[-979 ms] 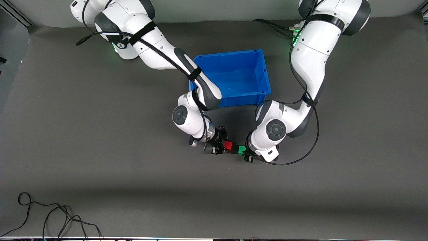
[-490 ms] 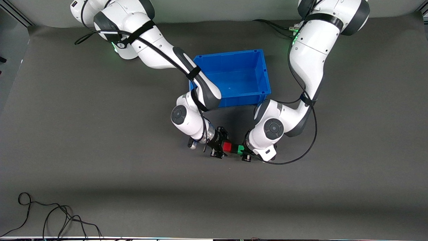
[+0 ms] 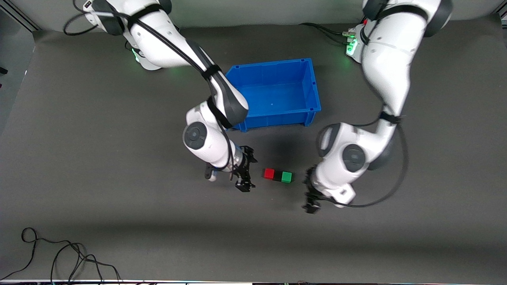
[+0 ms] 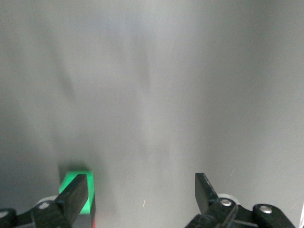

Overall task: Attach green and red cubes to black cube
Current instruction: 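Press the red and green cubes against the black cube's sides, then open both grippers and lift them away from the joined cubes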

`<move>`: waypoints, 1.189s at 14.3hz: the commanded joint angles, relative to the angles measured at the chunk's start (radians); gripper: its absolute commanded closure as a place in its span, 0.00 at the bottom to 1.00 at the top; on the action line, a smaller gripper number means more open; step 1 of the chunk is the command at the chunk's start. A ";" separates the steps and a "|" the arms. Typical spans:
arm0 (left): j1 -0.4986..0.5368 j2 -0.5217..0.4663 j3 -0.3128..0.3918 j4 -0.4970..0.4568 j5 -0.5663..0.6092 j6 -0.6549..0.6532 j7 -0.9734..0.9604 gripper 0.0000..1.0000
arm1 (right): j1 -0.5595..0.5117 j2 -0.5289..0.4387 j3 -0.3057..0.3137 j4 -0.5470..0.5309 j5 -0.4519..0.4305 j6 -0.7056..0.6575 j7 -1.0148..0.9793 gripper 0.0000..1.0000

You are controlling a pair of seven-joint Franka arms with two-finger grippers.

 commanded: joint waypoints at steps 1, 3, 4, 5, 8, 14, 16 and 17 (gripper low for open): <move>0.065 -0.112 -0.010 -0.022 0.064 -0.174 0.197 0.00 | -0.012 -0.129 -0.024 -0.035 -0.113 -0.191 -0.135 0.00; 0.129 -0.162 -0.014 -0.029 0.062 -0.286 0.464 0.00 | -0.012 -0.201 -0.064 -0.035 -0.174 -0.338 -0.273 0.00; 0.149 -0.184 -0.014 -0.031 0.062 -0.352 0.573 0.00 | -0.012 -0.240 -0.090 -0.036 -0.200 -0.396 -0.346 0.00; 0.166 -0.199 -0.009 -0.032 0.062 -0.395 0.667 0.00 | -0.012 -0.273 -0.115 -0.036 -0.220 -0.450 -0.421 0.00; 0.244 -0.282 -0.007 -0.103 0.073 -0.443 0.934 0.00 | -0.036 -0.419 -0.138 -0.117 -0.333 -0.526 -0.655 0.00; 0.347 -0.512 -0.004 -0.319 0.107 -0.425 1.514 0.06 | -0.451 -0.683 0.129 -0.297 -0.481 -0.541 -1.231 0.00; 0.360 -0.544 -0.004 -0.332 0.107 -0.437 1.566 0.12 | -0.608 -0.709 0.221 -0.297 -0.481 -0.566 -1.395 0.00; 0.361 -0.549 -0.004 -0.324 0.107 -0.458 1.583 0.12 | -0.680 -0.720 0.262 -0.297 -0.481 -0.572 -1.477 0.00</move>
